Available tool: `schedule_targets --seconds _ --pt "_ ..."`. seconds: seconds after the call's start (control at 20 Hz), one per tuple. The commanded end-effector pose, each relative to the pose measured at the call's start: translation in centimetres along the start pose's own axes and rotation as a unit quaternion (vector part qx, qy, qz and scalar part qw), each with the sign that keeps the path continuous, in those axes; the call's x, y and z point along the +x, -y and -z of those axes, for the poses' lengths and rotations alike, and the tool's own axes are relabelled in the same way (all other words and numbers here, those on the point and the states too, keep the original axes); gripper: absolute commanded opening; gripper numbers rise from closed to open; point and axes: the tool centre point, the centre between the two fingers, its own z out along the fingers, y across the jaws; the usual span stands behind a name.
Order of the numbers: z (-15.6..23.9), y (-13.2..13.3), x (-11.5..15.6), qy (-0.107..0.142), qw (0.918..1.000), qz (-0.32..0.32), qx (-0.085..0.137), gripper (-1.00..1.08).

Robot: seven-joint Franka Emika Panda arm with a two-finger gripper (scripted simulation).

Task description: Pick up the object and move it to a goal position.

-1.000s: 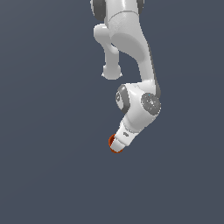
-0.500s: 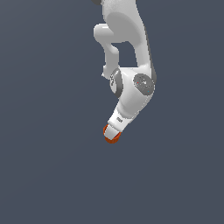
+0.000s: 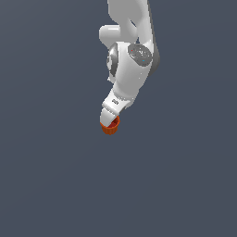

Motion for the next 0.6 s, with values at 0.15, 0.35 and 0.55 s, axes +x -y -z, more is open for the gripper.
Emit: schedule_targets --seconds 0.15,0.35,0.55 --pt "3.1 1.1 -4.3 -0.001 1.0000 0.000 -0.001 -1.00" --pt "5.0 1.7 -6.9 -0.001 1.0000 0.000 -0.001 -1.00" --pt "6.6 2.1 -9.0 -0.001 1.0000 0.000 -0.001 -1.00"
